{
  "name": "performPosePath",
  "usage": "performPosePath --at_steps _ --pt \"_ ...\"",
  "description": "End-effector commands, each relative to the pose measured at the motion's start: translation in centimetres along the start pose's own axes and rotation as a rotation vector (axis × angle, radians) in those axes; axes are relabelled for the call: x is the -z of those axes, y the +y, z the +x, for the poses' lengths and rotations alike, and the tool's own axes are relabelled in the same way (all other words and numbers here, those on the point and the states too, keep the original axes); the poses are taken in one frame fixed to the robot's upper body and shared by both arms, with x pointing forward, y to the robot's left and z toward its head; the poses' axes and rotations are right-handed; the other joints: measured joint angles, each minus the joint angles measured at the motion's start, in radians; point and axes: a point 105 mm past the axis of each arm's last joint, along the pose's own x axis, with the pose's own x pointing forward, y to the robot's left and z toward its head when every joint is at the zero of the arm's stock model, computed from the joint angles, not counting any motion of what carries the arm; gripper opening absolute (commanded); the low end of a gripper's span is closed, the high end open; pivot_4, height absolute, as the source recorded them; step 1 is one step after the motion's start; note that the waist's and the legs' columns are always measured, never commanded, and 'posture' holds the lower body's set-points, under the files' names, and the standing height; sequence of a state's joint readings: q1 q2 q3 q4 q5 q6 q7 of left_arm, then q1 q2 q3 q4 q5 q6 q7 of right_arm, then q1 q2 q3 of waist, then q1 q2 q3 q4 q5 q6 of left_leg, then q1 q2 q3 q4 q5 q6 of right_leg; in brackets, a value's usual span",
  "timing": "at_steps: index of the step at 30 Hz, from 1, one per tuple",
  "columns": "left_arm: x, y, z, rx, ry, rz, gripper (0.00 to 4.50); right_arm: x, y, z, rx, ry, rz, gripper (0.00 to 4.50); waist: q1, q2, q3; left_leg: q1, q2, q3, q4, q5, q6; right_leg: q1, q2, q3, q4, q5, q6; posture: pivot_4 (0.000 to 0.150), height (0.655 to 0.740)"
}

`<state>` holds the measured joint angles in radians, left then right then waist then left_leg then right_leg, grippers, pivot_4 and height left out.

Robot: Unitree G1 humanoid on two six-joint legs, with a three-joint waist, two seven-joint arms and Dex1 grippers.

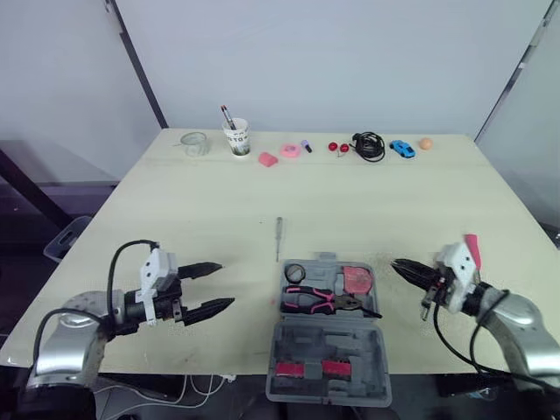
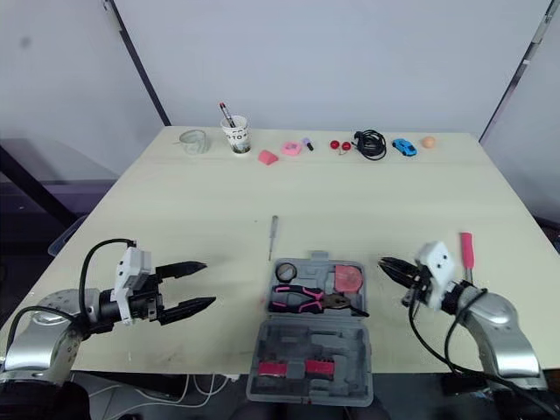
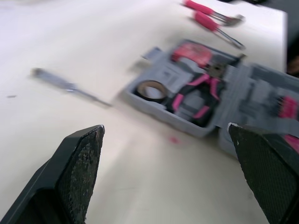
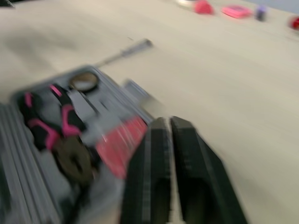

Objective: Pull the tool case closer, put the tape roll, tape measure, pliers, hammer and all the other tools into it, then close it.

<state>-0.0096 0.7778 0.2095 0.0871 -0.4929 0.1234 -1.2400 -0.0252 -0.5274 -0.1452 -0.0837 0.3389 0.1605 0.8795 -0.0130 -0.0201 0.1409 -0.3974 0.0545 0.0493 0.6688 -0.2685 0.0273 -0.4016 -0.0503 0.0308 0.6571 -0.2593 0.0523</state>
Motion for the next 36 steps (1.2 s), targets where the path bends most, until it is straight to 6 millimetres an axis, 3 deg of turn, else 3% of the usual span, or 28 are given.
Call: performPosePath --at_steps 1,3,4,5,7,8,14,22,28,36 --pt "-0.5 0.2 -1.0 -0.076 -0.034 0.020 4.50 -1.8 -1.1 -2.6 0.109 -0.067 -0.046 1.87 -0.001 0.000 0.000 0.000 0.000 0.000 0.000 0.000 0.000 0.000 0.000 0.000 0.000 0.000 0.000 0.150 0.7400" --pt "0.2 0.1 -1.5 -0.112 -0.026 0.008 4.50 -1.5 -1.4 -4.1 0.170 -0.065 -0.039 2.66 0.000 0.000 0.000 0.000 0.000 0.000 -0.001 0.000 0.000 0.000 0.000 0.000 0.000 0.000 0.000 0.150 0.7400" --pt "0.6 0.0 -1.8 -0.133 -0.022 -0.002 4.50 -1.1 -1.7 -5.2 0.216 -0.060 -0.029 2.77 0.000 0.000 0.000 0.000 0.000 0.000 -0.001 0.000 0.000 0.000 0.000 0.000 0.000 0.000 0.000 0.150 0.7400" --pt "1.0 0.0 -2.2 -0.156 -0.023 -0.015 4.50 -0.5 -1.9 -6.4 0.261 -0.044 -0.018 3.43 0.001 0.000 0.000 0.000 0.000 0.000 -0.001 0.000 0.000 0.000 0.000 0.000 -0.001 0.000 0.000 0.150 0.7400" --pt "1.5 0.0 -2.8 -0.197 -0.027 -0.033 4.50 0.6 -2.0 -8.3 0.328 -0.015 0.002 3.95 0.003 0.000 0.000 0.000 0.000 0.000 -0.001 0.000 0.000 0.000 0.000 0.001 -0.001 0.000 0.000 0.150 0.7400" --pt "1.9 0.0 -3.2 -0.218 -0.020 -0.040 4.50 1.1 -1.9 -9.1 0.358 -0.001 0.014 4.47 0.005 0.000 0.000 0.000 0.000 0.000 -0.001 0.000 0.000 0.000 0.000 0.001 -0.002 0.000 0.000 0.150 0.7400" --pt "3.4 -0.5 -5.1 -0.313 -0.009 -0.085 4.50 3.9 -0.9 -13.4 0.488 0.056 0.113 4.47 -0.001 0.000 0.000 0.002 0.002 0.000 -0.001 0.000 0.000 0.000 -0.002 0.003 -0.002 0.000 -0.001 0.150 0.7400" --pt "5.0 -1.4 -6.5 -0.347 0.030 -0.110 4.50 5.9 0.1 -15.9 0.543 0.096 0.181 4.47 0.001 0.000 0.001 0.002 0.003 0.001 -0.002 0.000 0.000 -0.001 -0.005 0.005 -0.003 -0.001 -0.001 0.150 0.7400" --pt "4.6 -0.9 -6.5 -0.313 0.055 -0.065 4.50 5.6 0.4 -14.8 0.473 0.090 0.179 4.47 0.002 0.000 0.001 0.001 0.002 0.001 -0.002 0.000 -0.001 -0.001 -0.008 0.004 -0.005 0.000 -0.001 0.150 0.7400" --pt "3.2 -0.8 -4.2 -0.145 0.062 0.006 4.50 3.6 1.2 -10.9 0.273 0.074 0.115 4.47 0.002 0.001 0.001 0.001 0.001 0.001 -0.002 0.000 0.000 -0.001 -0.010 0.002 -0.005 0.000 -0.001 0.150 0.7400"
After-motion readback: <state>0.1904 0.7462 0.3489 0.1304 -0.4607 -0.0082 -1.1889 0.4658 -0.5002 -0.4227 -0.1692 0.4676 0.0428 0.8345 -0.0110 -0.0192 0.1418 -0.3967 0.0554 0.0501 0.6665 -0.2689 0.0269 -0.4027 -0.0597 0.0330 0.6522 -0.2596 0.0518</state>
